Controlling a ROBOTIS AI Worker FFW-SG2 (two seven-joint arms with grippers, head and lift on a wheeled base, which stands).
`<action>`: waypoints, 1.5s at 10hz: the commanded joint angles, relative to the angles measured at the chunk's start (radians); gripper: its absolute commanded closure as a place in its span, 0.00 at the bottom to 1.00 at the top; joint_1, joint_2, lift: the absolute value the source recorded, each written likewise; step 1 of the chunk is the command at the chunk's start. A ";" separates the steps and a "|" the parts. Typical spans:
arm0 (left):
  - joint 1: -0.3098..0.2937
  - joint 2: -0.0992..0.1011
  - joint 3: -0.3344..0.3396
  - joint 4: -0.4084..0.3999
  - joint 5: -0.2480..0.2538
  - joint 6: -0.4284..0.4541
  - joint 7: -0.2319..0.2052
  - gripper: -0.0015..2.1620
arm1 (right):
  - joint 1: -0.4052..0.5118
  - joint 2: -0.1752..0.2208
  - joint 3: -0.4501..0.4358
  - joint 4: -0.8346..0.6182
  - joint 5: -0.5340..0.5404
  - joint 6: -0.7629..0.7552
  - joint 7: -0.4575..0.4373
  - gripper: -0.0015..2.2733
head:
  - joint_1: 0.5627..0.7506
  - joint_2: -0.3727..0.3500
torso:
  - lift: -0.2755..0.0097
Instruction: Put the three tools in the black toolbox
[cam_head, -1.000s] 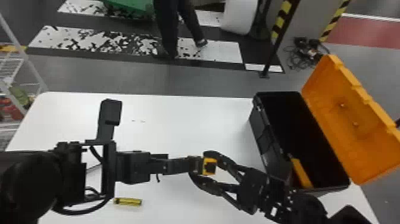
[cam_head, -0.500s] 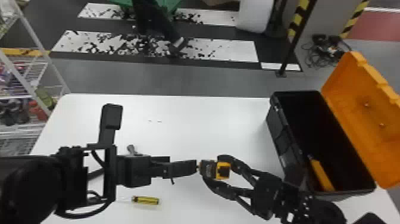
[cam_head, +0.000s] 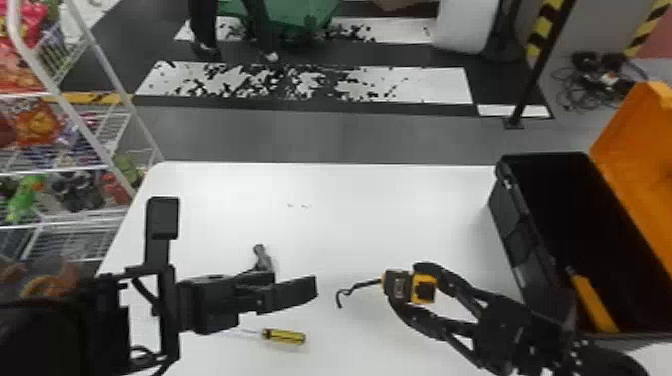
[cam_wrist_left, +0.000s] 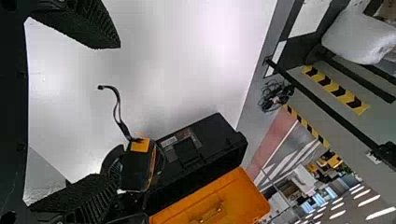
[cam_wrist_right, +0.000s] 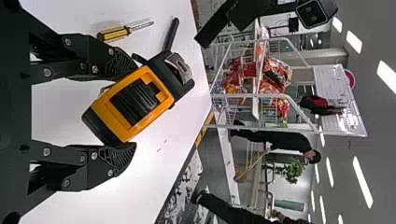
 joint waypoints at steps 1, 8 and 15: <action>0.058 -0.001 0.039 -0.030 0.001 -0.060 -0.005 0.00 | 0.009 0.001 -0.032 -0.026 0.002 0.006 -0.005 0.88 | 0.70 0.62 | 0.77; 0.269 -0.043 0.163 0.019 -0.004 -0.480 -0.035 0.00 | 0.111 0.061 -0.324 -0.275 0.000 0.245 -0.120 0.88 | 0.70 0.61 | 0.77; 0.280 -0.050 0.229 0.114 0.013 -0.664 -0.110 0.00 | 0.225 0.143 -0.570 -0.298 -0.012 0.331 -0.201 0.88 | 0.70 0.38 | 0.77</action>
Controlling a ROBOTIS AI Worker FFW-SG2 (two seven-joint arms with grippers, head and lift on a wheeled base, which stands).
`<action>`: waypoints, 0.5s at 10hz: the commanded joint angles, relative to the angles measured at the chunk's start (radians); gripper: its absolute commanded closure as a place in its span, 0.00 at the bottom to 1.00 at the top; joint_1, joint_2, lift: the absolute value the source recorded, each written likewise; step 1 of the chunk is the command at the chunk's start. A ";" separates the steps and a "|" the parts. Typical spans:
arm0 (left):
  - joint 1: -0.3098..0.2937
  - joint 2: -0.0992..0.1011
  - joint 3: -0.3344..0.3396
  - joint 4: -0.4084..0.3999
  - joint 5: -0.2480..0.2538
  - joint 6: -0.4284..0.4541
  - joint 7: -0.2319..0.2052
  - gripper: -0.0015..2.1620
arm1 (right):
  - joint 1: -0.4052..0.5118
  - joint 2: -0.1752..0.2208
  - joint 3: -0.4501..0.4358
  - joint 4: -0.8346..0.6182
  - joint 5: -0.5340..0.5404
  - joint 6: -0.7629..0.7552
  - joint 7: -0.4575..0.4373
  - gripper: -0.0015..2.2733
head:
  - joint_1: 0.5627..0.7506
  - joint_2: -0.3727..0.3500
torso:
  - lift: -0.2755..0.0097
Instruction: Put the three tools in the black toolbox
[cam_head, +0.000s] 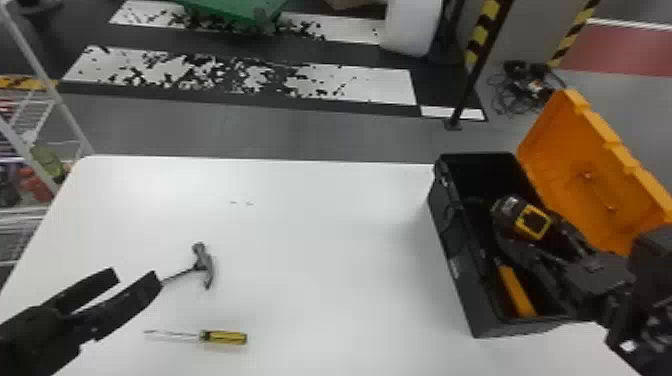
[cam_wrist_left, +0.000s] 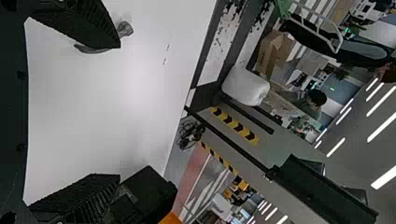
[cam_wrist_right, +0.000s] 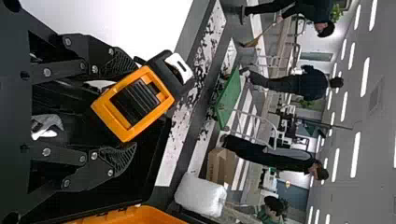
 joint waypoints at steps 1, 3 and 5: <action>-0.003 0.000 0.015 0.018 0.004 -0.017 -0.012 0.00 | 0.007 0.019 -0.025 0.024 0.016 0.000 -0.018 0.88 | 0.70 0.36 | 0.77; -0.009 0.000 0.036 0.044 0.012 -0.042 -0.028 0.00 | 0.005 0.039 -0.062 0.061 0.020 -0.006 -0.047 0.88 | 0.70 0.33 | 0.77; -0.012 0.000 0.064 0.058 0.018 -0.045 -0.048 0.00 | -0.006 0.056 -0.115 0.108 0.000 -0.015 -0.064 0.88 | 0.70 0.27 | 0.77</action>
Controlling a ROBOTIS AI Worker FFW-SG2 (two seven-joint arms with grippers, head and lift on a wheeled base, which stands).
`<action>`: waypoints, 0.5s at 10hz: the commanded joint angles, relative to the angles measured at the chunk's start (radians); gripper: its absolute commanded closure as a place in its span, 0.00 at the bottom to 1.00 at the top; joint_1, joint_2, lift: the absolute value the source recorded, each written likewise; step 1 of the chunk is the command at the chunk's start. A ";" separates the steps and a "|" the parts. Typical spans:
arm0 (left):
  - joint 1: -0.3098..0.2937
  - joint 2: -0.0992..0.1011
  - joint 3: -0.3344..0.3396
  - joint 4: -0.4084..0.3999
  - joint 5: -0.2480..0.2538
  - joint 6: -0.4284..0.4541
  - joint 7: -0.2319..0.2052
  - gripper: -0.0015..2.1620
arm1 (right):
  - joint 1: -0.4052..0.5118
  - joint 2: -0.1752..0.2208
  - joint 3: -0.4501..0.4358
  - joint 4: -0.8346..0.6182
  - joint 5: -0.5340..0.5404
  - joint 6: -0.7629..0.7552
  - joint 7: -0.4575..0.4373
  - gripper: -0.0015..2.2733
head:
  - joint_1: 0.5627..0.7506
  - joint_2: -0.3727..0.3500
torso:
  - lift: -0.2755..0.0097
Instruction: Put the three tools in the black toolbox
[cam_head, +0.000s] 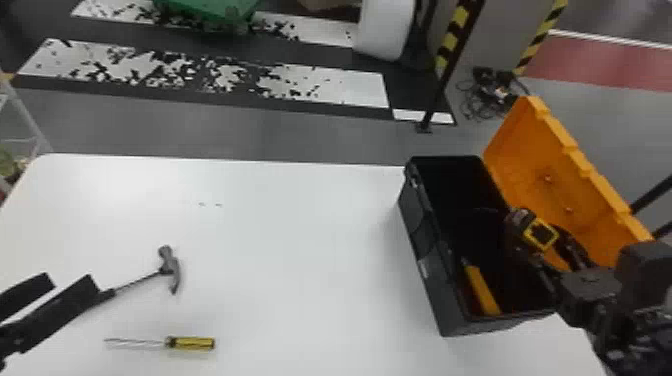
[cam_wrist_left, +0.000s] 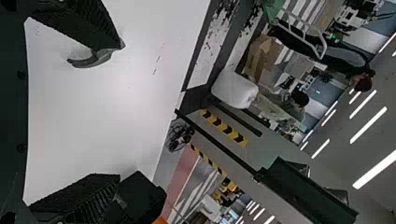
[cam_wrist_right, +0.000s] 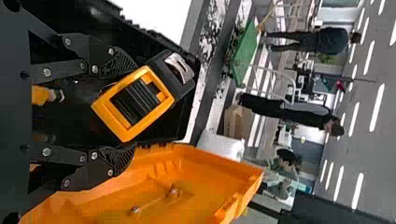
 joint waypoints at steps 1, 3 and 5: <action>0.000 0.000 0.017 0.003 0.003 0.000 -0.002 0.00 | -0.002 -0.001 -0.017 0.038 -0.001 -0.010 0.005 0.88 | 0.70 0.24 | 0.77; 0.000 0.000 0.025 0.003 0.014 0.003 -0.002 0.00 | 0.025 -0.004 0.008 0.055 0.014 -0.059 0.024 0.88 | 0.70 0.23 | 0.77; 0.000 0.000 0.025 0.000 0.022 0.006 -0.002 0.00 | 0.030 -0.004 0.041 0.057 0.020 -0.059 0.028 0.80 | 0.70 0.25 | 0.77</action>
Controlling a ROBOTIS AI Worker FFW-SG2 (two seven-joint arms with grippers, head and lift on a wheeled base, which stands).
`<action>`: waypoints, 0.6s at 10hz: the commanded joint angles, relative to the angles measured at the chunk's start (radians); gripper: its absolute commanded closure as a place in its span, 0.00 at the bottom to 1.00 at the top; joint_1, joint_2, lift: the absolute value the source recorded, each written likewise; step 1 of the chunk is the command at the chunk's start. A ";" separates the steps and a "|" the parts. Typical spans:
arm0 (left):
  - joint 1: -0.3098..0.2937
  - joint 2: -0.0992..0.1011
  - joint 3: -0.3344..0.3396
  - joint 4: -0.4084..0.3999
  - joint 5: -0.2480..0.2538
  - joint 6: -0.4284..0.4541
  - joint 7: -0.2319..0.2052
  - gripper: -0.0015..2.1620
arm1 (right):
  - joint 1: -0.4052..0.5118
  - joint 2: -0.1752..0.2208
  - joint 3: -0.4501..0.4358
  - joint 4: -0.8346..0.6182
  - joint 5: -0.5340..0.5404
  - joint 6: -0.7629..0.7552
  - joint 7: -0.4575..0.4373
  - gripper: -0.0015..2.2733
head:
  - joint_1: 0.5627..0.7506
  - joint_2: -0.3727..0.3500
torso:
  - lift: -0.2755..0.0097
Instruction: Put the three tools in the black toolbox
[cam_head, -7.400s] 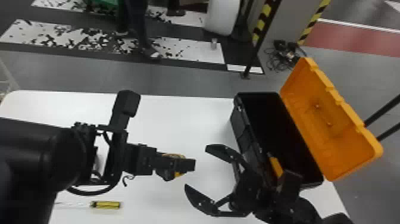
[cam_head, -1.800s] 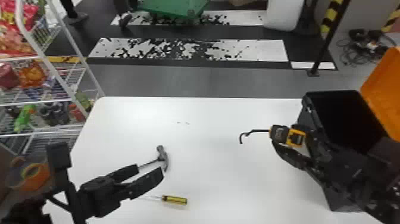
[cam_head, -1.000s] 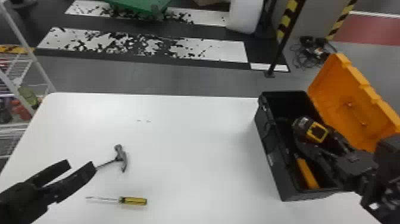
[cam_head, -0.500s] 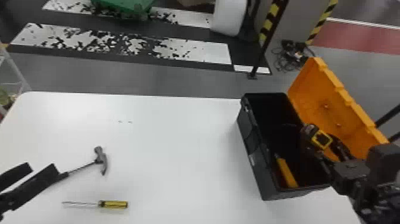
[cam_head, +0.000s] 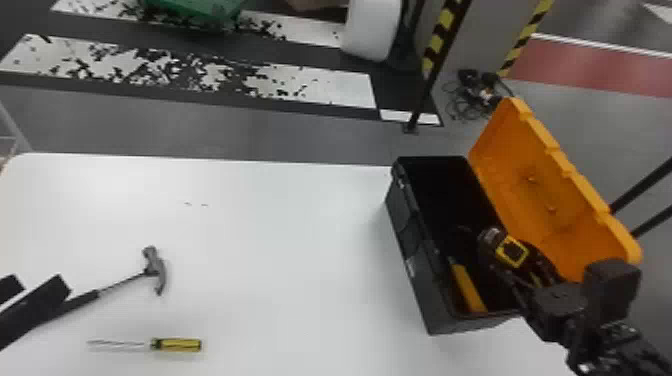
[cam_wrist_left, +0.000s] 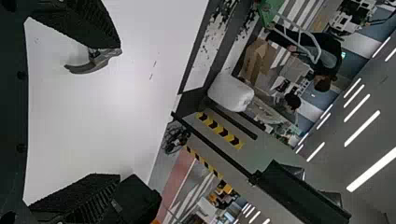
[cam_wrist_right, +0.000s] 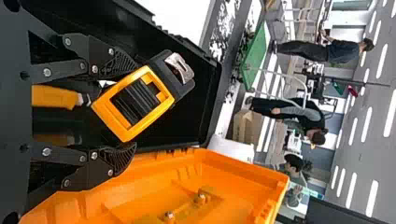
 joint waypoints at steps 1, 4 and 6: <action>0.002 -0.001 0.000 -0.006 0.006 0.004 0.000 0.00 | 0.002 0.000 0.018 0.000 -0.002 -0.007 0.009 0.50 | 0.70 0.28 | 0.77; 0.002 -0.006 -0.005 -0.015 0.003 0.007 0.011 0.00 | 0.034 -0.001 0.010 -0.011 -0.074 -0.099 0.029 0.01 | 0.70 0.31 | 0.77; 0.000 -0.012 -0.018 -0.019 0.001 0.010 0.018 0.00 | 0.054 0.000 0.010 -0.037 -0.148 -0.123 0.044 0.02 | 0.70 0.33 | 0.77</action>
